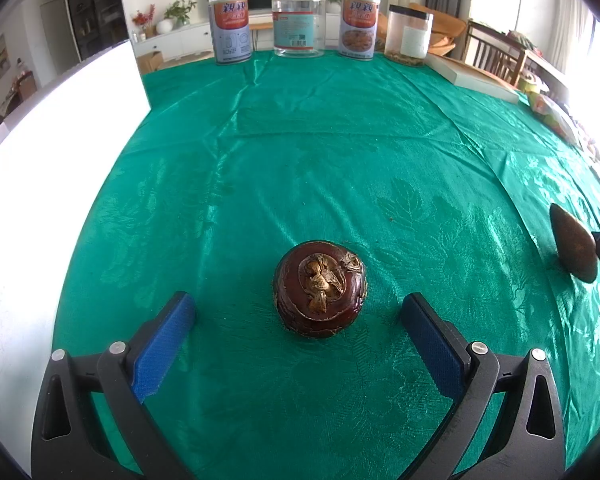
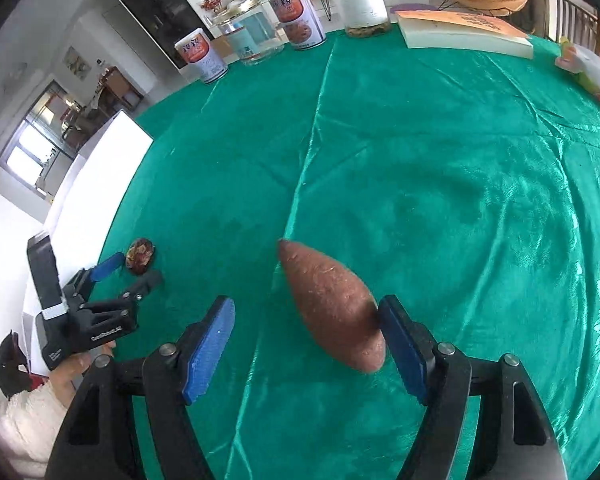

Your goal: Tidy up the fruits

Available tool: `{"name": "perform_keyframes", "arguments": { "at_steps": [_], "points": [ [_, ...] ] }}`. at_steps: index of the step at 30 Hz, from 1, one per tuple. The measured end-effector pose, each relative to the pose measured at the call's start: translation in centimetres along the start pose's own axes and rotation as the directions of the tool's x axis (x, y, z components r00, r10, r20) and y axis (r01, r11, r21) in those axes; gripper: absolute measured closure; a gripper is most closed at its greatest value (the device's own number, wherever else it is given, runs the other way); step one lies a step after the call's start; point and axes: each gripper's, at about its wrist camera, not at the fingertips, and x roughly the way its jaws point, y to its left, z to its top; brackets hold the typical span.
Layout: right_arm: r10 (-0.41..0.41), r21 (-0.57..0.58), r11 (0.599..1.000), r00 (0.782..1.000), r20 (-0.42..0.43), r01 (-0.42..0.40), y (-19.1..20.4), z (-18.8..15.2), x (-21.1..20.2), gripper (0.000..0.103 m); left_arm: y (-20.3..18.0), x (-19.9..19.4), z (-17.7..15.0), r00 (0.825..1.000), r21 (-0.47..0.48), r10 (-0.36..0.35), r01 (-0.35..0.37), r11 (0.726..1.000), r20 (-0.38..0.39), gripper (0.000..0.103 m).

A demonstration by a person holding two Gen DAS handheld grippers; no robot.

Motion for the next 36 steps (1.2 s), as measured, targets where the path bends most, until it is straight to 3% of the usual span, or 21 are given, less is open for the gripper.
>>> {"name": "perform_keyframes", "arguments": {
  "at_steps": [2,7,11,13,16,19,20,22,24,28,32,34,36],
  "points": [
    [0.028,0.029,0.999,1.000,-0.007,-0.028,0.0,-0.4,-0.1,0.032,0.0,0.0,0.0,1.000,0.000,0.000,0.000,1.000,0.000,0.001],
    [-0.065,0.019,0.998,0.996,-0.054,0.066,1.2,0.3,1.5,0.034,0.0,0.0,0.0,1.000,0.000,0.000,0.000,1.000,0.000,0.000],
    [-0.058,0.114,0.991,0.995,-0.075,0.066,0.5,0.4,1.8,0.034,0.2,0.0,0.2,1.000,0.003,-0.028,0.028,1.000,-0.009,0.001],
    [-0.038,0.191,0.980,0.997,-0.063,0.050,-0.5,-0.2,1.2,0.033,1.0,-0.2,0.7,0.991,0.020,-0.112,0.114,0.993,-0.069,0.001],
    [0.001,0.305,0.952,0.999,-0.035,0.010,-2.5,-1.3,-0.2,0.033,3.7,-1.5,1.0,0.955,-0.070,-0.283,0.277,0.958,-0.086,0.002],
    [0.070,0.423,0.903,0.997,0.025,-0.074,-4.3,-2.0,-1.1,0.033,4.6,-2.6,0.8,0.950,-0.082,-0.304,0.299,0.951,-0.065,0.002],
    [0.099,0.462,0.880,0.994,0.049,-0.110,-4.8,-2.1,-1.2,0.033,4.2,-2.5,0.8,0.950,-0.052,-0.304,0.300,0.952,-0.073,0.003],
    [0.143,0.524,0.836,0.986,0.083,-0.166,-5.2,-1.9,-1.1,0.033,2.8,-2.1,1.1,0.966,0.035,-0.244,0.248,0.968,-0.085,0.005],
    [0.166,0.560,0.807,0.982,0.093,-0.189,-5.1,-1.5,-0.6,0.033,1.7,-1.7,1.4,0.980,0.087,-0.183,0.190,0.978,-0.082,0.025],
    [0.165,0.600,0.777,0.982,0.096,-0.190,-4.1,0.0,0.8,0.033,1.1,-0.5,1.8,0.986,0.080,-0.135,0.143,0.986,-0.098,0.036],
    [0.096,0.588,0.801,0.993,0.063,-0.115,-2.6,2.1,2.9,0.033,0.6,-0.4,1.7,0.992,0.106,-0.095,0.103,0.989,-0.079,0.060],
    [0.026,0.550,0.834,0.999,0.029,-0.038,-1.7,3.3,3.9,0.037,0.6,-0.4,1.6,0.994,0.100,-0.088,0.094,0.990,-0.070,0.060],
    [-0.032,0.491,0.870,0.999,-0.030,0.043,-0.5,4.1,4.8,0.051,0.6,-0.6,1.4,0.994,0.098,-0.086,0.092,0.991,-0.064,0.060]
  ]
}}
